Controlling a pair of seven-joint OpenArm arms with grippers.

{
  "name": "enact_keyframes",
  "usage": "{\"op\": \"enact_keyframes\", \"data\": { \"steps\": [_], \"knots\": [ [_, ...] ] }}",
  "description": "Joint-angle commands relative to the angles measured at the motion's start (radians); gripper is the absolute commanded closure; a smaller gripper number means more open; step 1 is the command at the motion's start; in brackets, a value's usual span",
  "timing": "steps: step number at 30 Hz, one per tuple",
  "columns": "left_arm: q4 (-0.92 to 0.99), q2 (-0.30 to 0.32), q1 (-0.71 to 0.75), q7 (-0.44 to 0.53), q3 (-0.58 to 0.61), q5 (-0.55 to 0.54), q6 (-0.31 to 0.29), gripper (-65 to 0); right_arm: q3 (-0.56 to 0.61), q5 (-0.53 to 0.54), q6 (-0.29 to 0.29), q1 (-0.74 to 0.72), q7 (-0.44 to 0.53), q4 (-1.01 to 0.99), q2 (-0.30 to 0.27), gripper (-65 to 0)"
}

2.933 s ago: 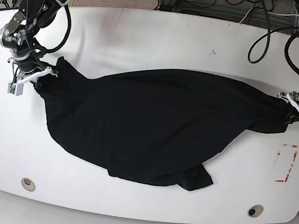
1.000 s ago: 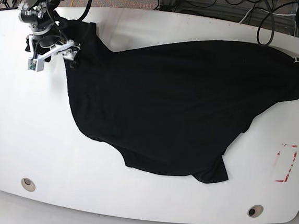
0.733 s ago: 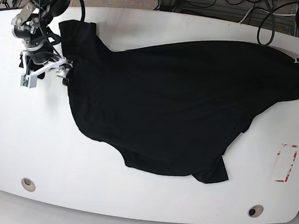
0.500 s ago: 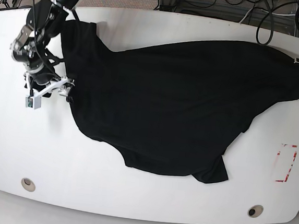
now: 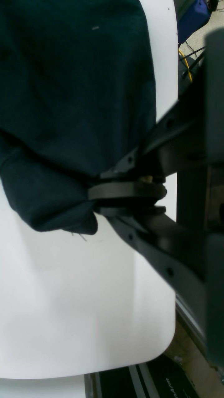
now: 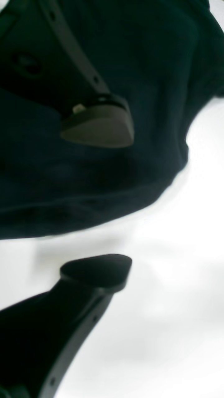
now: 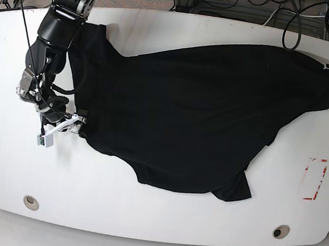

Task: Fold the T-shirt properly
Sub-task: 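Drag the right gripper's shirt corner outward to spread the fabric, then lift the shirt again with both grippers, pulling it taut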

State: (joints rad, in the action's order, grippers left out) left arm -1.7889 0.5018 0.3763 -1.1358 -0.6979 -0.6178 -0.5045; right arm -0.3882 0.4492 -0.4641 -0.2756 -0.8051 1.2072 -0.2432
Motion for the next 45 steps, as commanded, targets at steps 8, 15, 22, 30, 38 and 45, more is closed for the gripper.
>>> {"op": "enact_keyframes", "data": {
  "steps": [8, 15, 22, 30, 38, 45],
  "knots": [
    [-0.015, 0.018, -0.004, 0.013, -0.013, -0.003, 0.005, 0.0, 0.099, 0.015, -0.005, -0.073, 0.155, -0.191, -0.034, -49.8],
    [-0.015, 0.018, -0.024, 0.013, -0.010, -0.003, 0.005, 0.0, 0.142, 0.015, -0.005, -0.101, 0.200, -0.263, -0.028, -49.5],
    [-0.015, 0.018, -0.026, 0.013, -0.013, -0.003, 0.005, 0.0, 0.145, 0.015, -0.005, -0.101, 0.218, -0.264, -0.026, -33.3],
    [-0.013, 0.018, -0.032, 0.013, -0.009, -0.003, 0.005, 0.0, 0.145, 0.015, -0.005, -0.101, 0.218, -0.258, -0.026, 0.0],
    [-0.019, 0.018, -0.072, 0.007, -0.007, -0.007, 0.000, 0.0, 0.134, 0.024, 0.000, -0.052, 0.168, -0.140, -0.035, 0.0],
    [-0.035, 0.018, -0.148, 0.003, -0.006, -0.009, 0.000, 0.0, 0.024, 0.016, 0.001, 0.012, 0.014, 0.112, -0.031, 0.0]
  ]
}}
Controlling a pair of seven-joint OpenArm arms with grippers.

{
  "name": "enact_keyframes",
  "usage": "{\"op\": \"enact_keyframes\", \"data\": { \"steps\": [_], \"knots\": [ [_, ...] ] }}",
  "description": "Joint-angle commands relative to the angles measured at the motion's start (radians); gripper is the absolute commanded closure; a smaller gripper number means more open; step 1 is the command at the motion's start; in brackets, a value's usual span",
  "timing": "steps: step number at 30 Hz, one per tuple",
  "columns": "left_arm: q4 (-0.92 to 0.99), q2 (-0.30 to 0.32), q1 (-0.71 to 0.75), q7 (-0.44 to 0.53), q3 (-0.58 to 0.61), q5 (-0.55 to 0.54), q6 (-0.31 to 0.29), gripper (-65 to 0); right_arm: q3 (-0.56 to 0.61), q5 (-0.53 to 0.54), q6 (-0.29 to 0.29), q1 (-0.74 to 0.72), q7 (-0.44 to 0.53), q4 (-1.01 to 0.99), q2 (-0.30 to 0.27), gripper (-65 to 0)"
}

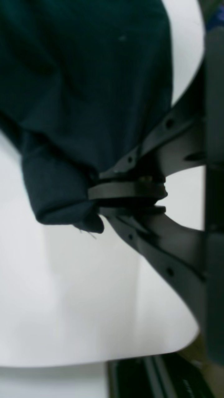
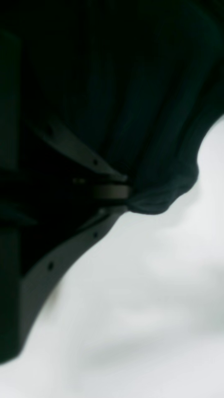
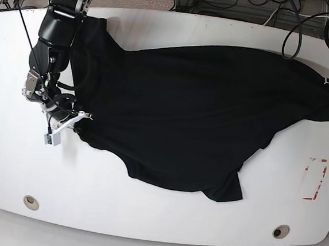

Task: Fold the T-shirt properly
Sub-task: 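Lift the shirt again with both grippers, pulling it taut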

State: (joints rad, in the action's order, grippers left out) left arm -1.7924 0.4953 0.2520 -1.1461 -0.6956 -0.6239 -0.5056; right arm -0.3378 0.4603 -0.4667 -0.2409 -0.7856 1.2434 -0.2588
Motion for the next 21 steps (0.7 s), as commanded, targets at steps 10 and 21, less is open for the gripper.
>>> {"op": "enact_keyframes", "data": {
  "steps": [10, 21],
  "knots": [
    [-0.060, -0.014, -0.270, -0.102, -0.008, -0.003, 0.002, 0.0, -0.106, 0.005, 0.004, -0.031, -0.150, 0.279, -0.020, 0.0],
    [-0.060, -0.085, -0.580, -0.206, -0.008, -0.001, 0.008, 0.0, -0.109, 0.013, 0.001, -0.148, -0.212, 0.399, -0.056, 0.0]
  ]
}}
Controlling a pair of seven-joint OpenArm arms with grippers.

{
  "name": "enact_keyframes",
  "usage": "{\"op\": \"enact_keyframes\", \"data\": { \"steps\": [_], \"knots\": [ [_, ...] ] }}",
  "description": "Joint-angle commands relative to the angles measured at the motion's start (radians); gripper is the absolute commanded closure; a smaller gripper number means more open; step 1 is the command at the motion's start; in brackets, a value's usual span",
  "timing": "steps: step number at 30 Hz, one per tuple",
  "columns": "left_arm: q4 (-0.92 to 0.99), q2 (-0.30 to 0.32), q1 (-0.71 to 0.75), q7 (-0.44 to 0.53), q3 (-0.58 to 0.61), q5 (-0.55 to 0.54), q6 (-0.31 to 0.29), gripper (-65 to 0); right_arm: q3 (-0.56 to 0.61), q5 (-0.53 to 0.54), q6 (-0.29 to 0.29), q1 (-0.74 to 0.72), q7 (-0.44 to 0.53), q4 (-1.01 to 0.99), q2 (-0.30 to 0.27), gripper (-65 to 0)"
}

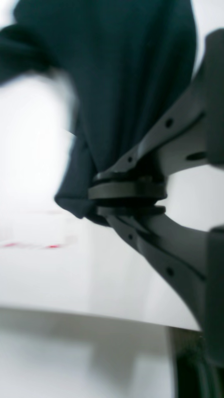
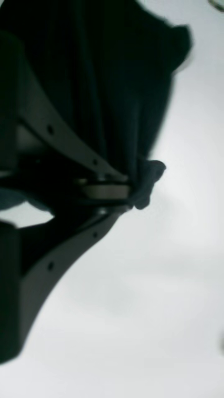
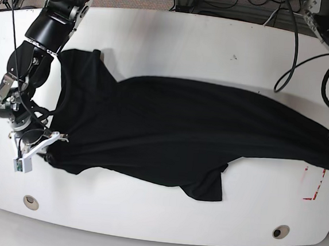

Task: Fold the T-shirt properly
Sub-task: 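Lift the shirt again with both grippers, pulling it taut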

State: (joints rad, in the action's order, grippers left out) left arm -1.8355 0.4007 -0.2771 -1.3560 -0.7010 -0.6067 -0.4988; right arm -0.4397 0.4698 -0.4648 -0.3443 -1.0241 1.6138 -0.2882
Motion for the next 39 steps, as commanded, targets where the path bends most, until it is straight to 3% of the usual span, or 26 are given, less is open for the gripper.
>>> {"op": "enact_keyframes", "data": {
  "steps": [1, 12, 21, 27, 33, 39],
  "knots": [
    [-0.017, 0.007, -0.078, -0.006, -0.003, -0.019, 0.001, 0.0, -0.008, 0.004, -0.001, -0.063, 0.024, 0.032, -0.030, 0.0],
    [0.000, -0.010, -0.331, -0.009, 0.063, -0.014, 0.002, 0.0, 0.058, 0.007, -0.004, -0.318, 0.024, -0.048, -0.108, 0.0],
    [0.069, -0.009, -0.589, -0.007, 0.100, -0.014, 0.067, 0.0, 0.141, 0.007, -0.004, -0.560, 0.024, -0.129, -0.133, 0.0],
    [0.144, 0.036, -0.749, -0.006, 0.120, 0.018, 0.068, 0.0, 0.190, 0.007, -0.004, -0.681, 0.011, -0.168, -0.173, 0.0],
    [0.228, 0.056, -0.818, 0.002, 0.179, 0.037, 0.068, 0.0, 0.189, 0.007, -0.005, -0.685, 0.004, -0.163, -0.197, 0.0],
    [0.233, 0.060, -0.779, 0.002, 0.180, 0.029, 0.067, 0.0, 0.127, 0.056, -0.005, -0.565, -0.008, -0.146, -0.216, 0.0]
  ]
}}
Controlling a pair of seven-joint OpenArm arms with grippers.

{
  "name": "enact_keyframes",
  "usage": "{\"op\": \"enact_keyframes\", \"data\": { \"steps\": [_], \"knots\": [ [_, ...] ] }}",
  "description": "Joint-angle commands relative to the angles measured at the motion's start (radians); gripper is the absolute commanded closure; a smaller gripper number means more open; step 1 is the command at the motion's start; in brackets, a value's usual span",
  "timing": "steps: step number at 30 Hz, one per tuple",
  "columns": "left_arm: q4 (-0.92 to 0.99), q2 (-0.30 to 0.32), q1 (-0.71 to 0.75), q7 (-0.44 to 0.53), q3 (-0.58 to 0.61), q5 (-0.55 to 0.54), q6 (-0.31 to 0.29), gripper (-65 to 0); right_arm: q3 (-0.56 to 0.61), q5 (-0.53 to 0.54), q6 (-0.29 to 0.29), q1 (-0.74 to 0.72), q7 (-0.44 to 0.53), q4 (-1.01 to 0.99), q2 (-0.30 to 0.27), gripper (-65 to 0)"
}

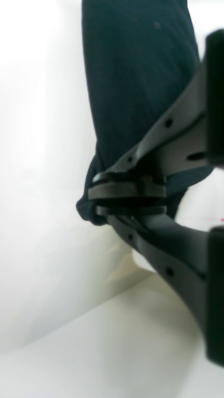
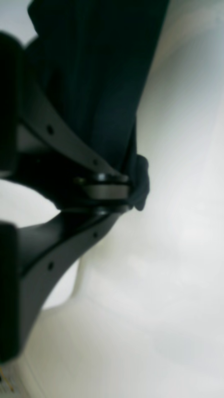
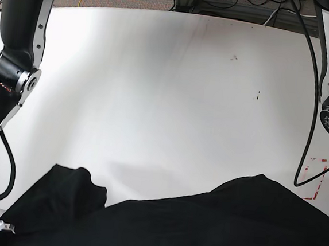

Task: Fold the T-shirt properly
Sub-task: 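Lift the shirt again with both grippers, pulling it taut, then lower the stretched black shirt onto the table with both grippers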

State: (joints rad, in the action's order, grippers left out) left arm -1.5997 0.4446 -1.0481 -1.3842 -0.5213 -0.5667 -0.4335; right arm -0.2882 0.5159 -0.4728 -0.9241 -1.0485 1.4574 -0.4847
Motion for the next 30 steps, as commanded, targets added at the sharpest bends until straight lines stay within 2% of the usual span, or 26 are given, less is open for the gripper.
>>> {"op": "enact_keyframes", "data": {
  "steps": [1, 10, 18, 24, 30],
  "knots": [
    [-0.006, 0.016, 0.015, 0.030, 0.000, -0.011, 0.000, 0.0, -0.039, 0.020, 0.003, 0.046, 0.015, 0.012, -0.019, 0.0],
    [-0.100, 0.018, 0.266, 0.030, -0.038, -0.051, -0.001, 0.0, -0.153, 0.057, 0.003, 0.357, 0.012, 0.115, -0.009, 0.0],
    [-0.133, 0.018, 0.585, 0.030, -0.150, -0.121, -0.001, 0.0, -0.274, 0.057, 0.003, 0.653, 0.012, 0.225, 0.079, 0.0],
    [-0.136, 0.018, 0.793, 0.033, -0.199, -0.169, -0.001, 0.0, -0.326, 0.057, 0.003, 0.819, 0.012, 0.277, 0.128, 0.0],
    [-0.141, 0.018, 0.958, 0.101, -0.210, -0.183, -0.001, 0.0, -0.349, 0.057, 0.003, 0.928, 0.012, 0.300, 0.177, 0.0]
  ]
}}
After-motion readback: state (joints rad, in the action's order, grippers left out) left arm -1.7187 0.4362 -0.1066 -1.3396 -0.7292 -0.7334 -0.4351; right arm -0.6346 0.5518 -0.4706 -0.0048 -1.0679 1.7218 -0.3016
